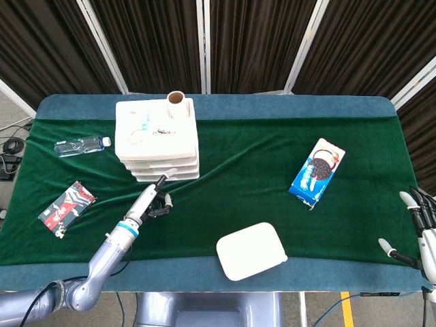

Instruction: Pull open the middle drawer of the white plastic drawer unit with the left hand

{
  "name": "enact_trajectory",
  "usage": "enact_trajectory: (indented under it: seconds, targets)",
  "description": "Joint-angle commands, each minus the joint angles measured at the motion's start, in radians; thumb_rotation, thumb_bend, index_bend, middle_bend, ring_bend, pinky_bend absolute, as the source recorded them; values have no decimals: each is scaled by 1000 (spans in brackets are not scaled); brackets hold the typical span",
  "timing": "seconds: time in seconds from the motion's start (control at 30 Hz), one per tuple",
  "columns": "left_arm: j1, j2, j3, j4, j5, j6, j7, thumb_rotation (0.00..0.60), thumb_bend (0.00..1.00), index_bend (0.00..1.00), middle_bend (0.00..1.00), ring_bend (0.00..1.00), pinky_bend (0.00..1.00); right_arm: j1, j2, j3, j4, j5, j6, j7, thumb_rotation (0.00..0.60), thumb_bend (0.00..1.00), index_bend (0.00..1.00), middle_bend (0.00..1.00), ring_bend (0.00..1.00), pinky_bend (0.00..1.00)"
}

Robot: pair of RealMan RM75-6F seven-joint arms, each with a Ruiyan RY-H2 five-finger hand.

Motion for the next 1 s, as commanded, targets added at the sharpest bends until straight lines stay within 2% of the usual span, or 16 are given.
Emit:
enact_trajectory:
  seconds: [0.03,1.0]
  targets:
    - [5,-1,2,8,3,3,-7,600,949,0,833,698,747,0,0,0,0,-1,1,0,600,84,64,0,0,0]
    - [-16,-23,-27,69,-41,-14,-6,600,949,0,833,698,747,3,-1,3,5,8,-8,5,600,84,64,0,0,0]
